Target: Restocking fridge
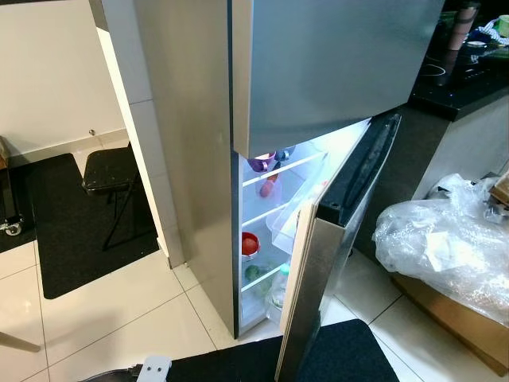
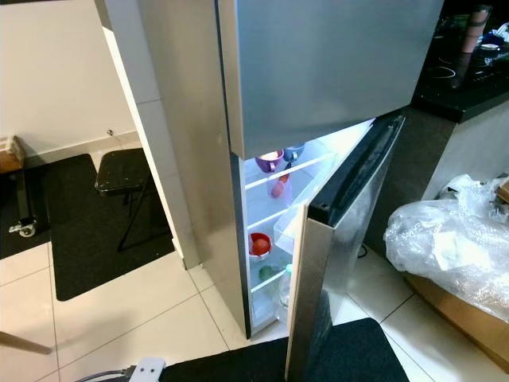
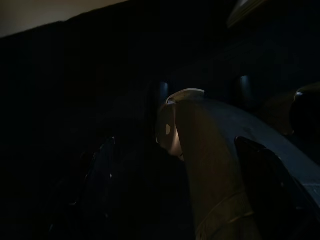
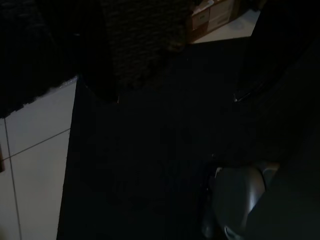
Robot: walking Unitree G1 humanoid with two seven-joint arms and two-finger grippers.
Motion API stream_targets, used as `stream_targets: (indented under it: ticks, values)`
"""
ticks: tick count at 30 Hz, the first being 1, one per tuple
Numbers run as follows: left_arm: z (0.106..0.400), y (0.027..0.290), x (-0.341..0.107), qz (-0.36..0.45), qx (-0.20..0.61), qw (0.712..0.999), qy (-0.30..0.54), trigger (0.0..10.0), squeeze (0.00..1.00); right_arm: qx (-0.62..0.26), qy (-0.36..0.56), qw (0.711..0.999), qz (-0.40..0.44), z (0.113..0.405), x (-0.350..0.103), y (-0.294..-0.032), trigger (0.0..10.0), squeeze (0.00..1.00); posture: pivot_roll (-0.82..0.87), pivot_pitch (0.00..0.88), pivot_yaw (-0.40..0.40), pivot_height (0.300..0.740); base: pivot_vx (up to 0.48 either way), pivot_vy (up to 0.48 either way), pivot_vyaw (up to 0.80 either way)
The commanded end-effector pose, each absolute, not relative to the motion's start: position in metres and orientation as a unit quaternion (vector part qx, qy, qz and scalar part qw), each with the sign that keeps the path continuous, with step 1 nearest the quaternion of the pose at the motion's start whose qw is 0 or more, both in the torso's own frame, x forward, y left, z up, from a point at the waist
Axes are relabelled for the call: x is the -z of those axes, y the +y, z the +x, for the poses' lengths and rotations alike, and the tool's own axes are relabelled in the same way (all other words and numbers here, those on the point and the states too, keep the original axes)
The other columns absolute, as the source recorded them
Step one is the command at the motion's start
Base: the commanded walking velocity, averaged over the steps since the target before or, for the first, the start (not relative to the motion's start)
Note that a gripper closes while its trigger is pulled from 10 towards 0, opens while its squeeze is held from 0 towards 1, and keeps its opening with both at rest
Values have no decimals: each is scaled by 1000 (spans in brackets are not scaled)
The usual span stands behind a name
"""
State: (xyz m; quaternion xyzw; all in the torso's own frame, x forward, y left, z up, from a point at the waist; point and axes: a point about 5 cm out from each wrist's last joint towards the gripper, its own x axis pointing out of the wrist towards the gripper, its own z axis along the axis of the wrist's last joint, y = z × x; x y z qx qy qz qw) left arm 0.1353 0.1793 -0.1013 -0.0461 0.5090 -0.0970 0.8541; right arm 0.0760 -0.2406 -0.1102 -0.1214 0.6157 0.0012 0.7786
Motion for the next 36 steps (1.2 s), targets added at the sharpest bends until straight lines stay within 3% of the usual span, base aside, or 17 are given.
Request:
stream_targets:
  ticks: [1, 33, 36]
  values:
    - [126, 174, 105, -48, 103, 843, 525, 10000, 0, 0, 611, 783, -118, 79, 110, -240, 10000, 0, 52, 0, -21, 740, -379, 0, 0]
    - [127, 174, 105, -49, 107, 844, 524, 10000, 0, -2, 609, 786, -105, 80, 110, -239, 10000, 0, 49, 0, -18, 740, -382, 0, 0]
    - [129, 176, 104, -61, 96, 845, 522, 10000, 0, -2, 608, 788, -99, 81, 110, -238, 10000, 0, 50, 0, -19, 740, 0, 0, 0]
